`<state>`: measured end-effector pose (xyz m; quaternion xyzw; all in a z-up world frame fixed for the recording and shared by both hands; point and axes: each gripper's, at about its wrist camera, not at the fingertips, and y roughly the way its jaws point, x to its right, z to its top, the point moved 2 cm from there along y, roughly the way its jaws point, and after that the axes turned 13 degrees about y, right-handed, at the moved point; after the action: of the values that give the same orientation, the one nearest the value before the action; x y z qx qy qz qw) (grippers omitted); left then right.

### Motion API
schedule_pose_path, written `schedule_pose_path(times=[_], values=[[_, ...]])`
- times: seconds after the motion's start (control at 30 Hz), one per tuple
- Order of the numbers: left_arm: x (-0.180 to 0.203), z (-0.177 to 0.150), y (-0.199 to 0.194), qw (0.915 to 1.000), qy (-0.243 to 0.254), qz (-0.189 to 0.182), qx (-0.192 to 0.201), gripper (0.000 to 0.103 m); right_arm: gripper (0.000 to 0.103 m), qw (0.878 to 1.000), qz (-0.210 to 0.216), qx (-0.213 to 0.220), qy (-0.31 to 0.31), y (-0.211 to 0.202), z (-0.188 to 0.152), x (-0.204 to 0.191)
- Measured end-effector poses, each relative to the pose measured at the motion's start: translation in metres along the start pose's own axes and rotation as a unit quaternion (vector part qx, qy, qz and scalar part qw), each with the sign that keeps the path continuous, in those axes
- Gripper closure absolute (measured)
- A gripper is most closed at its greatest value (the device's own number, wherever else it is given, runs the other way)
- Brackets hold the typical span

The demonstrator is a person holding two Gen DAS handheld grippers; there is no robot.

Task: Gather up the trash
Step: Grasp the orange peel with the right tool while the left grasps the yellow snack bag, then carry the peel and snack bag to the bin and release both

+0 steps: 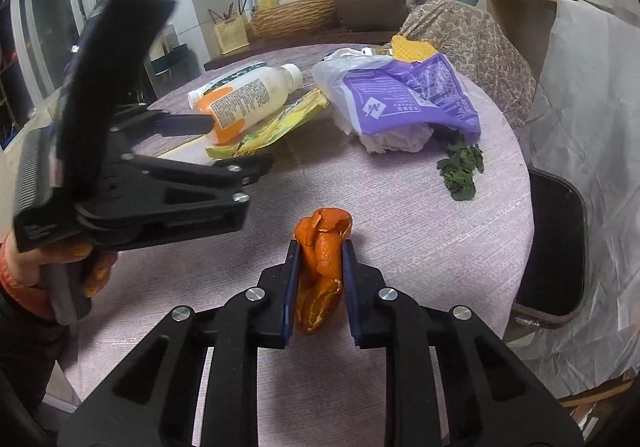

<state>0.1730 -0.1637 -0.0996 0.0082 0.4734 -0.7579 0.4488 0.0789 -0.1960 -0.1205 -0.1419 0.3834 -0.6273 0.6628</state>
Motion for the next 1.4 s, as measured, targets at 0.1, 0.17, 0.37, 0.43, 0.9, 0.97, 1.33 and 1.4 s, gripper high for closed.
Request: schedule_pose_path(times=[0.1,0.17,0.37,0.43,0.9,0.97,1.33,1.4], values=[[0.002,0.006,0.006,0.9999,0.001,0.015,-0.005,0.044,0.082,1.000,0.001,0.004,0.002,-0.004,0.000,0.003],[0.003,0.007,0.009,0.9999,-0.006,0.011,-0.009,0.054,0.082,1.000,0.004,0.006,0.002,-0.006,0.001,0.005],[-0.001,0.000,0.010,0.9993,-0.035,0.001,-0.011,0.087,0.082,1.000,0.009,0.009,0.009,-0.007,0.001,0.012],[-0.004,-0.002,0.004,0.9989,-0.047,0.000,-0.005,0.096,0.082,1.000,0.012,0.011,0.011,-0.008,0.000,0.012],[-0.039,-0.041,-0.065,0.9805,-0.173,-0.060,0.071,0.099,0.082,0.999,0.048,0.024,0.000,-0.017,-0.007,0.005],[-0.039,-0.041,-0.072,0.9772,-0.182,-0.072,0.082,0.099,0.082,0.998,0.054,0.026,-0.001,-0.018,-0.007,0.003],[-0.013,0.004,-0.098,0.9672,-0.157,-0.138,0.145,0.099,0.082,0.995,0.041,0.083,0.026,-0.043,0.007,0.023],[-0.006,0.016,-0.099,0.9643,-0.149,-0.157,0.153,0.099,0.082,0.994,0.031,0.099,0.036,-0.051,0.013,0.034]])
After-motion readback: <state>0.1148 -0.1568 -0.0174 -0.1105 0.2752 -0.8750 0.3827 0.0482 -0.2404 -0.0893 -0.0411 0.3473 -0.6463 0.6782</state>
